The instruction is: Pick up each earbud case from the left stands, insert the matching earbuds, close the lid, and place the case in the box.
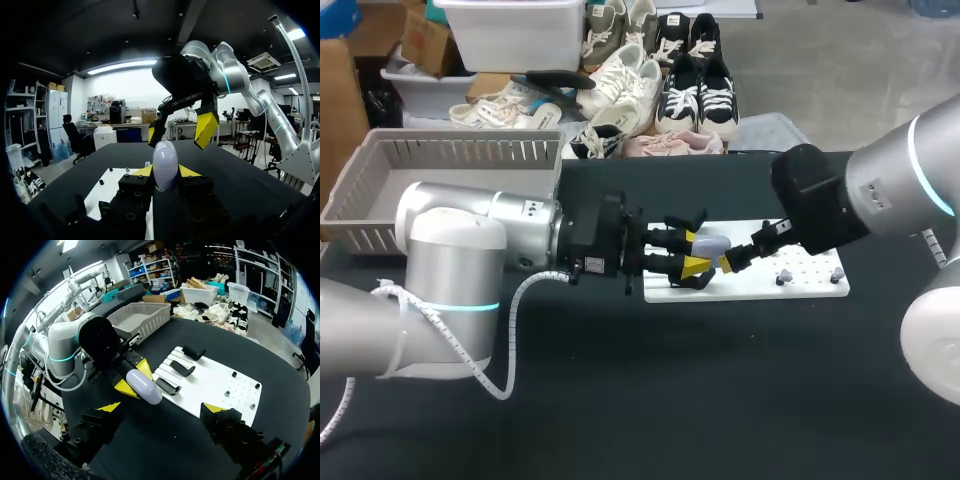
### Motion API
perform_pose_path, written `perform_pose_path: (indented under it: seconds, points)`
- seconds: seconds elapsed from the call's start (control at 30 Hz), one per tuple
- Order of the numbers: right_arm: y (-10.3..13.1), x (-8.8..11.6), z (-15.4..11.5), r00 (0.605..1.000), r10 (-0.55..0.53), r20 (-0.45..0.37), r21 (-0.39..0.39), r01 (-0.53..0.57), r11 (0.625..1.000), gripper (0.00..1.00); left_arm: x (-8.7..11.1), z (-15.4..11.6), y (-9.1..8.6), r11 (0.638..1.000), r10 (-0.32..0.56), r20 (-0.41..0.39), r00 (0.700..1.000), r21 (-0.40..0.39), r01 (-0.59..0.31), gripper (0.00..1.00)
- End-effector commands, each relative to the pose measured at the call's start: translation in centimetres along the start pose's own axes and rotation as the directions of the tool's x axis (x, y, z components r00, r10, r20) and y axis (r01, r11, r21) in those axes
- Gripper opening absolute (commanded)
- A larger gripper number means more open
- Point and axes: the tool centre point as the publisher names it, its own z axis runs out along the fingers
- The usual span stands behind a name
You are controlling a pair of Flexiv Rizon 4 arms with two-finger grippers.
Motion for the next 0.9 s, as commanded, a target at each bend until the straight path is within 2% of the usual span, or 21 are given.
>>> perform_pose_path:
  seconds: [0.03, 0.9]
  points:
    - [0.03, -0.29, 0.56, 1.0, 0.003, -0.01, 0.149, -0.001, 0.989, 1.0, 0.1, 0.03, 0.06, 1.0, 0.001, 0.003, 1.0, 0.0, -0.001, 0.0]
    - [-0.61, -0.69, 1.41, 1.0, 0.012, -0.024, 0.159, -0.008, 0.987, 1.0, 0.1, 0.03, 0.06, 1.0, 0.001, 0.003, 1.0, 0.0, -0.001, 0.0]
